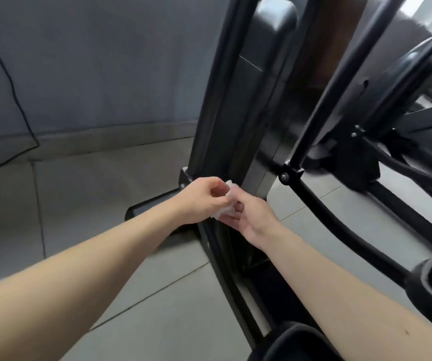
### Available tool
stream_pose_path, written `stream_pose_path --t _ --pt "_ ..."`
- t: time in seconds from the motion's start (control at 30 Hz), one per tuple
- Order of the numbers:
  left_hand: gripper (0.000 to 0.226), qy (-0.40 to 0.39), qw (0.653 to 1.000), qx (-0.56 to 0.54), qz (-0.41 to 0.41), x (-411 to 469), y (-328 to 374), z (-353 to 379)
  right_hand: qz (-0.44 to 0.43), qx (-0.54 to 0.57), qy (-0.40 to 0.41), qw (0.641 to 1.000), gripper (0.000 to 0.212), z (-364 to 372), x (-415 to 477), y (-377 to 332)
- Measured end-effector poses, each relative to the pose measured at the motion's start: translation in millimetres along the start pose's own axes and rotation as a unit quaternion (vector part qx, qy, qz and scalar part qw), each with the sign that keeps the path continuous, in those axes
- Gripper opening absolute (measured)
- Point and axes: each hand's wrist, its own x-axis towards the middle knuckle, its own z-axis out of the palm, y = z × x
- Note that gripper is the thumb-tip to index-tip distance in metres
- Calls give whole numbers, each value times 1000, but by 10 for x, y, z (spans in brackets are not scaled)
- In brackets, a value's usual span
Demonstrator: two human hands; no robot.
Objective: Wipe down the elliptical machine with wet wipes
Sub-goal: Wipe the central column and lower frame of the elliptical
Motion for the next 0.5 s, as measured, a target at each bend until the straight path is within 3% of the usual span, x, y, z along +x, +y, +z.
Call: stream_pose_path --t 0.07,0.13,0.23,0.3,0.37,0.5 --pt "28 -18 1000 -14 13 14 67 -68 -41 -37 14 998 20 -15 -38 -47" --pt "31 22 999 -32 26 9 146 -171 -56 -46 50 996 18 -21 -58 -130" --pt "8 207 977 -19 44 56 238 -370 -102 -79 89 988 21 -6 -95 -381" --pt "12 299 953 -19 49 119 292 -484 -185 -121 119 968 21 20 -176 -619" --pt "29 327 943 -14 62 179 336 -550 -298 -204 151 920 20 55 -304 -877" --pt "49 330 938 -16 103 256 444 -586 -512 -300 168 787 23 62 -379 -1377"
